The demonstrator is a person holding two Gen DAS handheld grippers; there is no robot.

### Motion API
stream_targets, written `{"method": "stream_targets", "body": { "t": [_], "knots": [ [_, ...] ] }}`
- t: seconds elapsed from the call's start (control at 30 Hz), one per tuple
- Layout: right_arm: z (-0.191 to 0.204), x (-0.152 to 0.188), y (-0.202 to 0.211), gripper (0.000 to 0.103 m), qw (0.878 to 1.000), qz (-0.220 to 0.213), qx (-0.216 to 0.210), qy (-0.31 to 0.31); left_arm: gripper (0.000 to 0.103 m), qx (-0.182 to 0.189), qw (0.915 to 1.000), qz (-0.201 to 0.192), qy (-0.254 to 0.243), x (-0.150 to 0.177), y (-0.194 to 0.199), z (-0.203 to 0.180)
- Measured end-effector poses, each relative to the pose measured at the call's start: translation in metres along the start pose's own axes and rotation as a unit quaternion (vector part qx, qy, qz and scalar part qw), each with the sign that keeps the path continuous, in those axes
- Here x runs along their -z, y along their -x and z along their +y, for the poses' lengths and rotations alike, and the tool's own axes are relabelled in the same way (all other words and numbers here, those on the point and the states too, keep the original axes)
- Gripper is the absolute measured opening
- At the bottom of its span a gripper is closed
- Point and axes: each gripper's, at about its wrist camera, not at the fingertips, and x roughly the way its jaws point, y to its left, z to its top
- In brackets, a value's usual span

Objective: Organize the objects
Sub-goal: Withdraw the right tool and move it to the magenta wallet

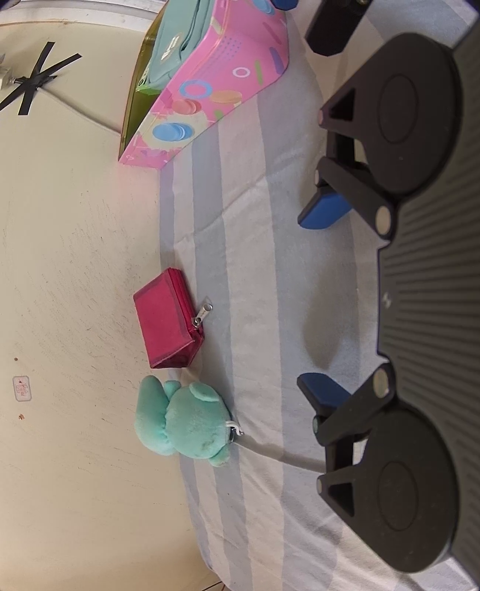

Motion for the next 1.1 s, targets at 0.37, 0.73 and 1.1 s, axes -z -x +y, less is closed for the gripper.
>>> {"method": "stream_targets", "body": {
  "t": [0.37, 0.73, 1.1],
  "knots": [
    [0.011, -0.002, -0.01, 0.086, 1.0, 0.012, -0.011, 0.012, 0.089, -0.008, 0.9998, 0.002, 0.02, 0.0, -0.001, 0.016],
    [0.022, -0.015, -0.042, 0.087, 0.998, 0.046, -0.042, -0.004, 0.089, -0.018, 0.9974, 0.006, 0.069, -0.005, -0.003, 0.05],
    [0.063, -0.042, -0.092, 0.095, 0.997, 0.036, -0.053, 0.053, 0.086, -0.026, 0.9932, 0.013, 0.113, -0.009, -0.013, 0.072]
  ]
}}
